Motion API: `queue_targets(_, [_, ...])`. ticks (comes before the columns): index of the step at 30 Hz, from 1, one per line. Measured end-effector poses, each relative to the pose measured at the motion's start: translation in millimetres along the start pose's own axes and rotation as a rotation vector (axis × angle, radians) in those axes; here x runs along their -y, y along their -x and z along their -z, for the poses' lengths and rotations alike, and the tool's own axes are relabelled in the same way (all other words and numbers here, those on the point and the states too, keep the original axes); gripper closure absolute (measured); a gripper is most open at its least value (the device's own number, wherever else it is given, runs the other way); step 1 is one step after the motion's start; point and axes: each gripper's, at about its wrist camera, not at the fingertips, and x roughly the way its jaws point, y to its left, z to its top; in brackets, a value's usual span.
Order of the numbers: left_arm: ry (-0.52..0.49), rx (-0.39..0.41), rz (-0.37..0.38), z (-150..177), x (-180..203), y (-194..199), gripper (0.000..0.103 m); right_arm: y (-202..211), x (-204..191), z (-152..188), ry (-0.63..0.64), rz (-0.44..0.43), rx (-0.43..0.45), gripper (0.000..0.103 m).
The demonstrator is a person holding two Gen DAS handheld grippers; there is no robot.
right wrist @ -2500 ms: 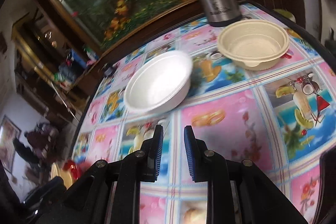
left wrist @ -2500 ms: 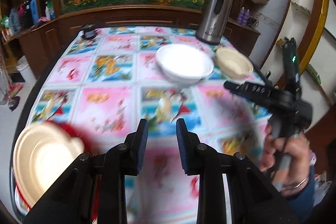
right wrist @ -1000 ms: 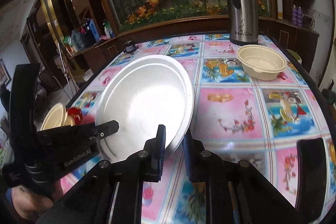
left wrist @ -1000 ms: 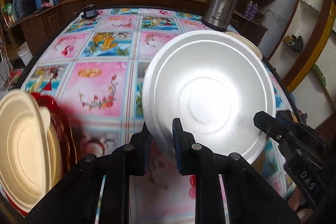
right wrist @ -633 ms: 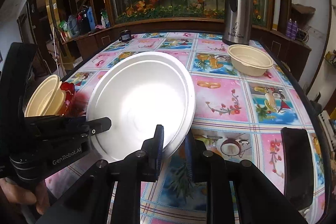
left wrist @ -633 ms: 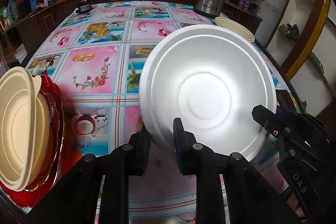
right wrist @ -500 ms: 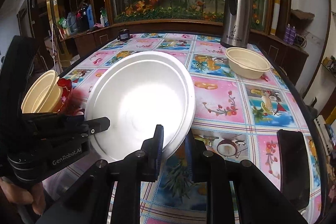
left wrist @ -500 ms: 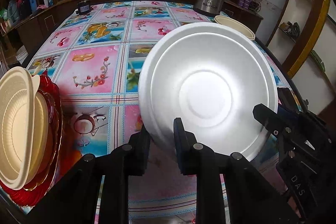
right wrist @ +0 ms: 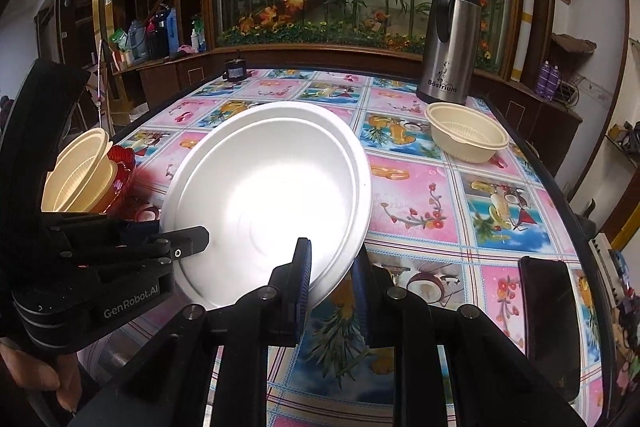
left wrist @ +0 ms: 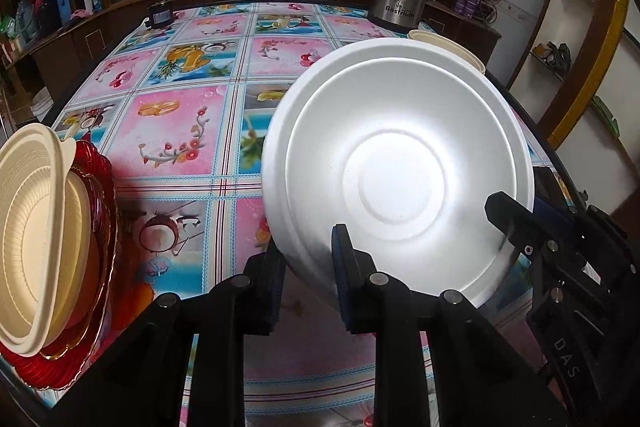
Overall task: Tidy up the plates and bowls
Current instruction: 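Lift the white bowl and carry it toward the stack with left tool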
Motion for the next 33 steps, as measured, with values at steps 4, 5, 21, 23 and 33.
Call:
queue_targets(4, [0.001, 0.004, -0.001, 0.0, -0.8, 1.0, 0.082, 0.0, -1.3, -0.8, 0.004, 0.002, 0.002, 0.082])
queue_targets(5, [0.000, 0.006, -0.002, 0.0, -0.5, 1.2, 0.082, 0.1, -1.5, -1.1, 0.004, 0.001, 0.003, 0.082])
queue_targets(21, [-0.007, 0.037, -0.010, 1.2, -2.0, 11.1, 0.082, 4.4, -8.5, -3.2, 0.008, 0.007, 0.019, 0.081])
queue_targets(23, [-0.006, 0.044, -0.012, 1.6, -2.8, 13.1, 0.082, 5.1, -9.4, -3.6, 0.009, 0.007, 0.021, 0.081])
queue_targets(33, [-0.002, 0.081, -0.017, 2.8, -12.0, 22.8, 0.082, 9.3, -18.8, -7.4, 0.021, 0.011, 0.037, 0.081])
